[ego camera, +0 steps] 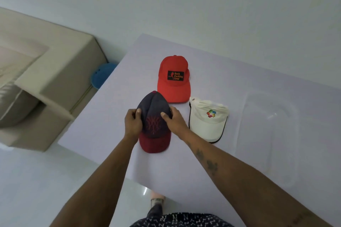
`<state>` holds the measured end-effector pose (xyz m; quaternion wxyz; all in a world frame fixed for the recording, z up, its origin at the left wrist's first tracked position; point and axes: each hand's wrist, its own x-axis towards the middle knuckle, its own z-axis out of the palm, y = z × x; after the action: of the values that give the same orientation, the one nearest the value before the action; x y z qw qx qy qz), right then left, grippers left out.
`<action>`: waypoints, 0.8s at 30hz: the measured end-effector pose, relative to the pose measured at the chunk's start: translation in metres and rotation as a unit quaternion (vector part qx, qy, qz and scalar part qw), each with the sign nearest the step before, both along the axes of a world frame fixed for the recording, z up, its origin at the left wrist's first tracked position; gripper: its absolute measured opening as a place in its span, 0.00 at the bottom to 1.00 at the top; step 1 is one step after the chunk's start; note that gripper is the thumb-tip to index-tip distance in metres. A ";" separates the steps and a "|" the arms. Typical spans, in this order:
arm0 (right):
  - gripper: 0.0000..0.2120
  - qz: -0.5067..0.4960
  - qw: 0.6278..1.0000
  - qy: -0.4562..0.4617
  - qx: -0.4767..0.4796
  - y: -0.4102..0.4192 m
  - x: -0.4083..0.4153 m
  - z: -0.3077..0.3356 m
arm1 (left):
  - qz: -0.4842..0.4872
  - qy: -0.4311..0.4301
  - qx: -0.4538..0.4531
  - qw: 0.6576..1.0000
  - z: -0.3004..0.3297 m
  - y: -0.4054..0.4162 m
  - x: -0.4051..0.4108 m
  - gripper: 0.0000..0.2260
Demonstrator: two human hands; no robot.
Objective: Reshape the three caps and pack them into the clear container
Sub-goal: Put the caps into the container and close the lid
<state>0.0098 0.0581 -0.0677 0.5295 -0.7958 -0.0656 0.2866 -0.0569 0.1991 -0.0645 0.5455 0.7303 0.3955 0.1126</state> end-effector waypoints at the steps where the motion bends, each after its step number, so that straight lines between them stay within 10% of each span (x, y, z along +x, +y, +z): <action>1: 0.19 -0.020 1.000 -0.005 0.018 -0.001 0.000 0.004 | -0.001 -0.017 0.013 1.000 0.008 -0.003 0.001 0.10; 10: 0.11 -0.212 0.946 -0.213 0.124 -0.147 0.025 0.114 | -0.159 -0.213 -0.035 0.963 0.110 -0.135 0.052 0.10; 24: 0.09 -0.324 0.930 -0.173 -0.034 -0.345 0.039 0.040 | -0.252 -0.071 -0.068 0.963 0.032 -0.322 0.104 0.10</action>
<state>0.0483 -0.2873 -0.0276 0.5462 -0.8288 0.1146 -0.0405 0.0466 -0.1226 -0.0326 0.6312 0.7577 0.1658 -0.0037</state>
